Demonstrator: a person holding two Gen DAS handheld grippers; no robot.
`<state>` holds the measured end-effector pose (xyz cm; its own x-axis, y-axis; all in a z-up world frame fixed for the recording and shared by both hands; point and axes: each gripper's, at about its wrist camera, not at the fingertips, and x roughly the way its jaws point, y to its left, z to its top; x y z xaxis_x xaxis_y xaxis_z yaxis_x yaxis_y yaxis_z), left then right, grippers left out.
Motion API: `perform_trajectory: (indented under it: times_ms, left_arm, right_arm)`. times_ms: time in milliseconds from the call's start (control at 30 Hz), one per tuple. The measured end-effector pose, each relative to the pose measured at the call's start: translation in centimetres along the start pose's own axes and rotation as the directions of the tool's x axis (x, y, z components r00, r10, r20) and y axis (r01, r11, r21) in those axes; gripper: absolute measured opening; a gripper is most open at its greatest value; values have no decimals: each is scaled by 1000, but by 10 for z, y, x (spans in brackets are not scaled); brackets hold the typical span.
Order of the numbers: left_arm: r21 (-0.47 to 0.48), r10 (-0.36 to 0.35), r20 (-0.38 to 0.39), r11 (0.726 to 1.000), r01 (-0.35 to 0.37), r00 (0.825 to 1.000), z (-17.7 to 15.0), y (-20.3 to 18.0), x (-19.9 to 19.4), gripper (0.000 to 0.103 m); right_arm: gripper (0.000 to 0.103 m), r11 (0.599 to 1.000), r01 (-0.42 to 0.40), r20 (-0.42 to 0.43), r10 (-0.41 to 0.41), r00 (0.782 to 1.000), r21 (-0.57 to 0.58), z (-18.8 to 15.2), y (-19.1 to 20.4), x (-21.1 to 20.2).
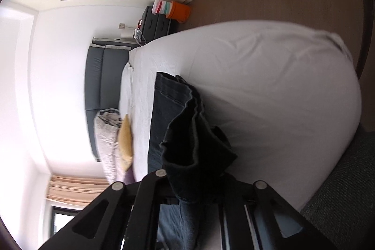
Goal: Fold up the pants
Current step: 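Grasp the folded jeans edge with the left tool while the right tool holds the jeans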
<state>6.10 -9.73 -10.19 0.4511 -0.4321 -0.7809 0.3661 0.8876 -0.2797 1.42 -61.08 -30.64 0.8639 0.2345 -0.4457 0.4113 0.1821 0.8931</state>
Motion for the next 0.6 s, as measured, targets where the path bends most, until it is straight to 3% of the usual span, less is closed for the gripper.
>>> perform_trajectory:
  times_ms: [67,133,200,233,267,300,333,367,400,500,533,567,600]
  left_arm:
    - [-28,-24,-8,999,24,1000,3,2,1,13]
    - [-65,-45,-17,997,44,999,6,7,2,13]
    - [-116,-80,-26,990,76,996,9,15,1,13]
    - [-137,-99,-24,986,94,995,11,18,0,13]
    - [-161,-128,-20,979,123,992,13,21,-1,13]
    - [-182,-157,-14,972,151,988,16,22,-1,13]
    - [-204,-183,-10,963,178,983,19,24,-2,13]
    - [-230,-208,-6,952,201,978,21,28,-3,13]
    - [-249,-226,-5,944,218,974,23,31,-3,13]
    - [-290,-261,-16,925,245,965,27,38,-1,13]
    - [-303,-266,-25,920,247,964,28,40,1,23]
    - [-320,-286,-33,911,261,958,30,40,4,54]
    - [-337,-314,-31,897,285,949,31,40,6,68]
  right_arm:
    - [8,991,58,27,-55,998,-119,-7,27,-1]
    - [8,956,103,42,-95,995,-273,-23,64,1]
    - [8,866,139,47,-133,990,-481,-53,112,11]
    - [8,780,161,51,-163,985,-605,-77,136,20]
    - [8,653,185,66,-203,977,-734,-107,159,32]
    - [8,492,210,100,-240,966,-845,-141,175,45]
    - [8,307,234,151,-270,951,-923,-178,183,58]
    - [8,196,236,174,-290,941,-952,-201,183,68]
    - [8,113,218,174,-314,933,-969,-222,180,78]
    - [7,34,174,150,-363,919,-984,-251,165,96]
    - [7,20,171,151,-373,915,-985,-255,163,98]
    - [7,2,172,159,-376,913,-985,-259,156,98]
    - [7,-2,173,161,-377,912,-985,-261,155,97]
